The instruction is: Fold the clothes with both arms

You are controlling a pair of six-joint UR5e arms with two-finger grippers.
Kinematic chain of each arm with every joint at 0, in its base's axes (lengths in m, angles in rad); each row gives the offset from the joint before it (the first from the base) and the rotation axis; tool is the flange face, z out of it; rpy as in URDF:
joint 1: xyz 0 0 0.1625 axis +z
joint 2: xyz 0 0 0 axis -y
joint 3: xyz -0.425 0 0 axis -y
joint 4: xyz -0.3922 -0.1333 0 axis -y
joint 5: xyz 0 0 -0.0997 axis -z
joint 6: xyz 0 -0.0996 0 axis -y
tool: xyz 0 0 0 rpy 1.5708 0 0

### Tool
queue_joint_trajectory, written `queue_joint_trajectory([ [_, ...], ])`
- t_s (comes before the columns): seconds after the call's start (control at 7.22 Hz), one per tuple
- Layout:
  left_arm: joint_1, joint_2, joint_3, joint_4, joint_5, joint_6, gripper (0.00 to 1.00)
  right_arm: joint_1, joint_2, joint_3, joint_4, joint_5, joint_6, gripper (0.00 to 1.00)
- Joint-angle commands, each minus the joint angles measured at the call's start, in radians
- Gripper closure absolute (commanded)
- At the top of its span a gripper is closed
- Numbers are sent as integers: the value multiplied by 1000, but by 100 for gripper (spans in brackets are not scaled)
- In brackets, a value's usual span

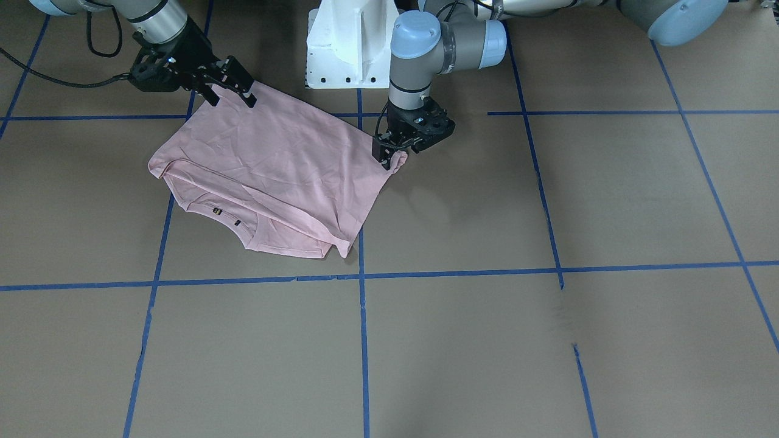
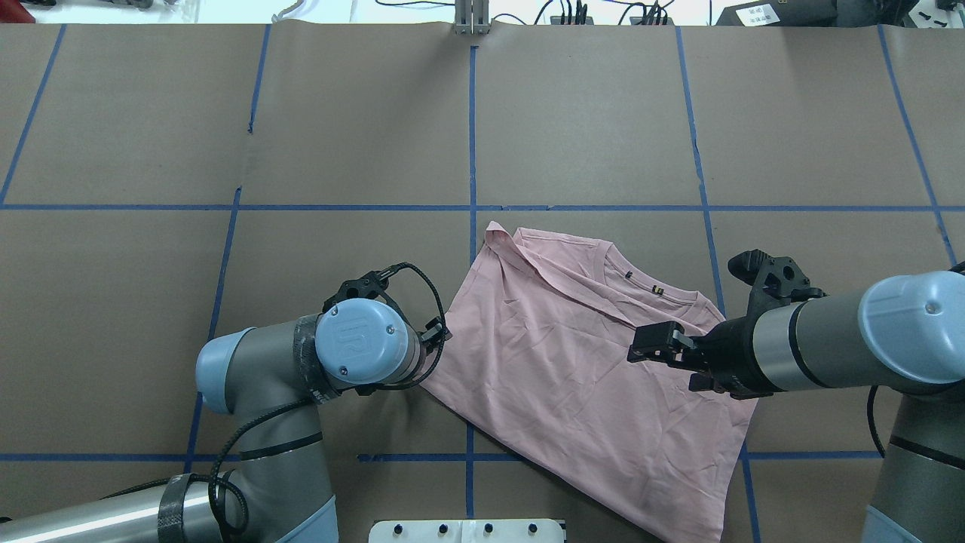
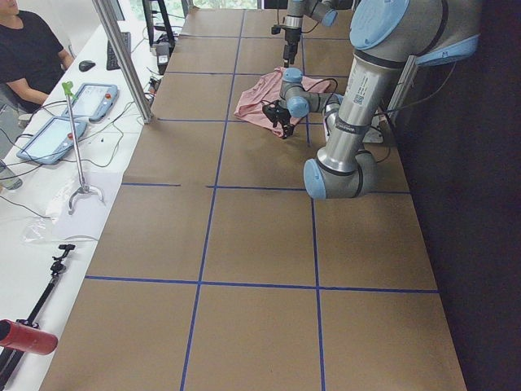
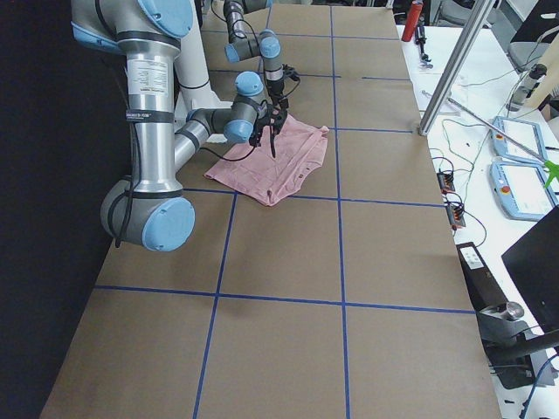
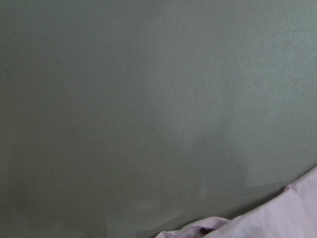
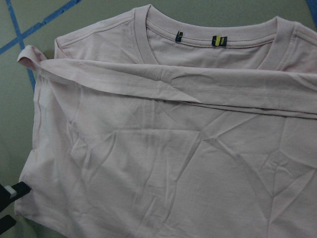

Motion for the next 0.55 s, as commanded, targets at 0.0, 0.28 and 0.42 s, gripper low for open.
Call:
queue_joint_trajectory([
  [0.0, 1, -3, -2, 0, 3, 3, 79, 1, 0, 0, 0, 1, 0, 0],
  [0.28, 1, -3, -2, -2, 3, 17, 100, 1, 2, 1, 0, 1, 0, 0],
  [0.42, 1, -3, -3, -2, 3, 18, 100, 1, 0, 0, 0, -1, 0, 0],
])
